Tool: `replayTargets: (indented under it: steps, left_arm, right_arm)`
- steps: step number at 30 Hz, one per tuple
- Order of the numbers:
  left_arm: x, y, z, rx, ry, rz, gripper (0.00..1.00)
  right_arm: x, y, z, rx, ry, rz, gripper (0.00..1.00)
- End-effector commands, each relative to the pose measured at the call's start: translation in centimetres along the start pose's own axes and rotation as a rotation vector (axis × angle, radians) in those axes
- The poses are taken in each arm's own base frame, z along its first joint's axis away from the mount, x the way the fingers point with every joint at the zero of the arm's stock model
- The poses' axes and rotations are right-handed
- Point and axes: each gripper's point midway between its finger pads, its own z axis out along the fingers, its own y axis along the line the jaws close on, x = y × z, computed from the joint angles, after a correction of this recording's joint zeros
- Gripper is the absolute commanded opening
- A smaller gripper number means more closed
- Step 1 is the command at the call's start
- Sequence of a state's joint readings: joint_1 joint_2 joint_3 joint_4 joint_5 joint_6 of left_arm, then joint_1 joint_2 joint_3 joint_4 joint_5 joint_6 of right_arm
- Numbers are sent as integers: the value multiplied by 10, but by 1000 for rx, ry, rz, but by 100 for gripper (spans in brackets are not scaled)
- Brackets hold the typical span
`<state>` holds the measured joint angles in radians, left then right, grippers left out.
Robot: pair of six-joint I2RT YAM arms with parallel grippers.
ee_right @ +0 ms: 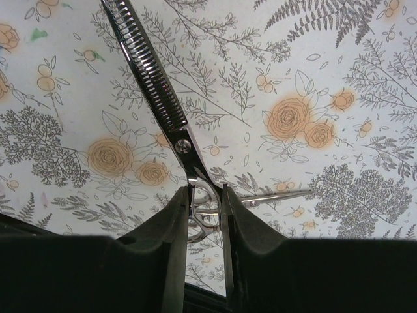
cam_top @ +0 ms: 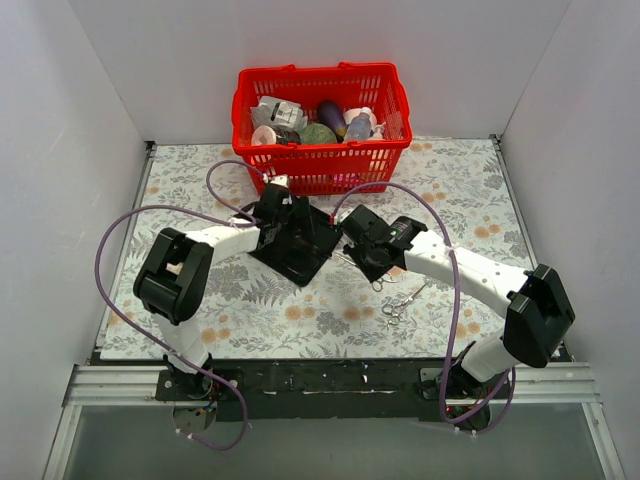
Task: Sort the hair-cutting tools
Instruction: Pick up the scissors from the center of the board, then place the scissors in the hairdressing tool bag.
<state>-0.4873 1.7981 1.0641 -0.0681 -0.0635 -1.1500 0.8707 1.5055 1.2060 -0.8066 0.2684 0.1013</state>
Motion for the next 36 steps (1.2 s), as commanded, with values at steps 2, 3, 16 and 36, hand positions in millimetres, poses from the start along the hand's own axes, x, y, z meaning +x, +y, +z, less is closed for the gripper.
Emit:
replayTargets:
  steps: [2, 3, 16, 36]
  left_arm:
    - [-49, -27, -15, 79, -108, -2, 98]
    - [-56, -33, -12, 87, -114, 3, 98]
    - [-100, -77, 33, 197, -128, 58, 98]
    - [-49, -60, 108, 191, -13, 137, 98]
  right_arm:
    - [-6, 0, -8, -10, -63, 12, 1]
    - [-6, -1, -8, -7, -62, 21, 1]
    - [-4, -10, -25, 23, -108, 72, 1]
    - [11, -2, -13, -9, -76, 75, 1]
